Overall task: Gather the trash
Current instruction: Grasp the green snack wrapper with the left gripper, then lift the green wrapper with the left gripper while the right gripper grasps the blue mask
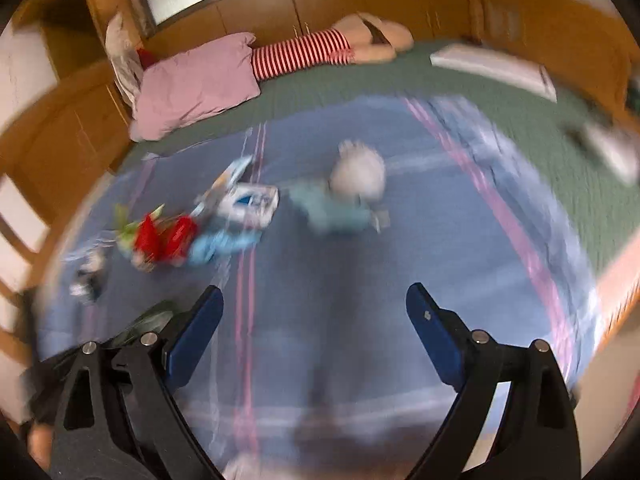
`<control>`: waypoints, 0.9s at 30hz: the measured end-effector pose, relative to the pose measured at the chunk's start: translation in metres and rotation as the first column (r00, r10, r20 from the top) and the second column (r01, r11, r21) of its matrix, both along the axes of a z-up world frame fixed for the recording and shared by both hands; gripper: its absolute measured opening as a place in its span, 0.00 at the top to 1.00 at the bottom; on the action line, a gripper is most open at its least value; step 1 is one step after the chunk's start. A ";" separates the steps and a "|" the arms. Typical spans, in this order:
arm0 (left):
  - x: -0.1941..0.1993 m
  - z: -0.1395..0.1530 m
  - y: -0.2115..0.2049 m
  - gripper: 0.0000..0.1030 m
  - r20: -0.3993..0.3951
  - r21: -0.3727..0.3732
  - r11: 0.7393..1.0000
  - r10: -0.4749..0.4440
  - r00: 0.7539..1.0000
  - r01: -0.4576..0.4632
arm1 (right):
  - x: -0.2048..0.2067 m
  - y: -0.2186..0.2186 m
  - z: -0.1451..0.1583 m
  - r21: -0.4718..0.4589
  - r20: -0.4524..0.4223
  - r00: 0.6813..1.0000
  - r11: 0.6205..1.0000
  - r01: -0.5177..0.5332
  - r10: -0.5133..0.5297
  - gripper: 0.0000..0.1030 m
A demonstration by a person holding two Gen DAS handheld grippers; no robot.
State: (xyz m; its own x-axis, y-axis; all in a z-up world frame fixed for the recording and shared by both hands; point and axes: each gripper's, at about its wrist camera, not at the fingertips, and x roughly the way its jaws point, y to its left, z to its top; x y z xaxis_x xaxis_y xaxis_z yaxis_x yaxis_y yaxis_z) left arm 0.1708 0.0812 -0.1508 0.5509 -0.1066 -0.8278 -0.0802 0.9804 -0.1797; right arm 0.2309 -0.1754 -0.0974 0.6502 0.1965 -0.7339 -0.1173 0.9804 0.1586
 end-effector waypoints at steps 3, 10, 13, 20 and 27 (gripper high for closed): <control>-0.013 0.017 -0.002 0.64 0.116 -0.008 0.999 0.045 0.992 -0.044 | 0.058 0.044 -0.010 -0.247 0.041 0.999 0.969 -0.014 0.024 0.12; -0.025 0.044 -0.009 0.64 0.300 0.084 0.986 0.111 0.947 -0.142 | 0.127 0.081 -0.069 -0.474 -0.089 0.996 0.878 -0.069 0.031 0.14; -0.027 0.049 -0.013 0.64 0.319 0.121 0.982 0.102 0.942 -0.148 | 0.127 0.075 -0.082 -0.451 -0.131 0.991 0.889 -0.078 0.021 0.44; -0.029 0.053 -0.013 0.64 0.337 0.142 0.977 0.101 0.936 -0.157 | 0.097 0.061 -0.064 -0.251 -0.141 0.987 0.962 -0.109 0.075 0.89; -0.029 0.052 -0.015 0.64 0.328 0.154 0.976 0.097 0.940 -0.155 | 0.011 0.061 -0.029 0.014 -0.128 0.975 0.983 -0.184 0.184 0.89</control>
State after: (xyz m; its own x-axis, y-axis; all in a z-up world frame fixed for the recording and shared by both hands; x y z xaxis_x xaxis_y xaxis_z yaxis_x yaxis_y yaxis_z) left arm 0.1415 0.0659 -0.0988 0.7865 0.1113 -0.6075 -0.1724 0.9841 -0.0429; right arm 0.2422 -0.1140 -0.1269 0.5034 0.3055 -0.8083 -0.2741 0.9436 0.1859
